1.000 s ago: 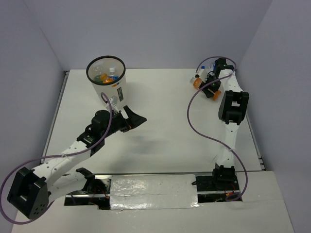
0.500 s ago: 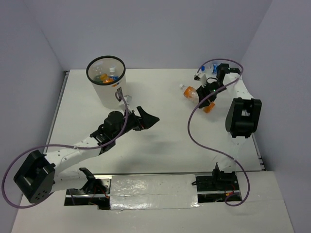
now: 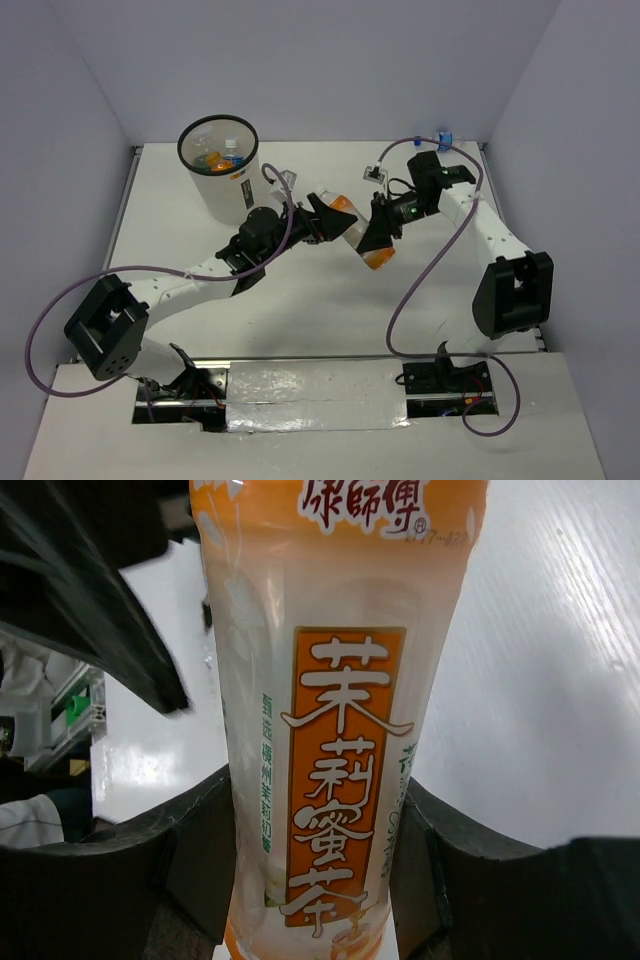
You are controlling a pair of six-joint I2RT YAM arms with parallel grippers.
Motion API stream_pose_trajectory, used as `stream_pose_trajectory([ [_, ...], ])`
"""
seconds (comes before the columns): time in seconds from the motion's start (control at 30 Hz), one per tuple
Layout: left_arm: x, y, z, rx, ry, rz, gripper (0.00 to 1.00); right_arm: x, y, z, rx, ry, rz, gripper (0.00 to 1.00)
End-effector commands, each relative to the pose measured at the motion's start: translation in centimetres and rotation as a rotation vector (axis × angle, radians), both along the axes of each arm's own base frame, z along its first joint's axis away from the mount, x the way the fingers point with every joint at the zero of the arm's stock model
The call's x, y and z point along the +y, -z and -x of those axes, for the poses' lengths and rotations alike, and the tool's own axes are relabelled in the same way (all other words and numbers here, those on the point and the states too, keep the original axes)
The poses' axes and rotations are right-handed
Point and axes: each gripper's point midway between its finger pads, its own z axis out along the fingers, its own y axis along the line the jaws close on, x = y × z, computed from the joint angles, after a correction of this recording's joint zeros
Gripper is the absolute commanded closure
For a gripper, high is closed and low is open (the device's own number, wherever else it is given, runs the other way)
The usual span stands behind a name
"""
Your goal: Put the plastic bottles in the bin
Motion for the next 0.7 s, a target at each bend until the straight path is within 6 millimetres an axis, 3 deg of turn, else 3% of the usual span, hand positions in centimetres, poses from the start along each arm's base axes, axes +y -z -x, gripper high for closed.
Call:
stream_pose_trajectory([
  [0.0,-1.2,-4.0,0.5,-0.086,0.029,0.094,0.01,2.0,-4.6,1.3,-0.054,-0.022,-0.138,0.66],
  [0.13,-1.1,-3.5,0.9,-0.071,0.022,0.102,0.03,2.9,-5.4,2.2,-0.073,-0.049,-0.162,0.64],
  [0.27,-0.8,-3.9,1.2,-0.067,0.019,0.124,0.11,3.6,-5.2,2.8,-0.053,-0.056,-0.164,0.61],
  [0.33,-0.7,-3.9,1.3,-0.065,0.017,0.117,0.21,3.8,-5.0,2.7,-0.060,-0.055,-0.159,0.56],
  [0.37,-0.6,-4.2,1.4,-0.074,0.019,0.117,0.31,3.9,-5.0,2.8,-0.059,-0.055,-0.154,0.53],
  [0.43,-0.5,-4.0,1.5,-0.075,0.021,0.105,0.44,3.9,-4.8,2.6,-0.065,-0.048,-0.139,0.43],
  [0.47,-0.2,-4.5,1.6,-0.088,0.017,0.101,0.55,3.8,-4.9,2.5,-0.076,-0.045,-0.135,0.30],
  [0.5,0.0,-4.4,1.5,-0.087,0.009,0.083,0.60,3.7,-4.9,2.3,-0.091,-0.037,-0.124,0.20],
  [0.53,0.1,-4.3,1.5,-0.089,0.002,0.068,0.65,3.7,-4.8,2.2,-0.098,-0.034,-0.118,0.01],
  [0.57,0.5,-4.6,1.6,-0.110,-0.007,0.048,0.76,3.6,-4.9,2.2,-0.114,-0.030,-0.112,0.00],
  [0.67,2.1,-4.7,1.0,-0.132,-0.066,-0.047,0.89,3.3,-5.2,1.9,-0.178,-0.032,-0.084,0.00],
])
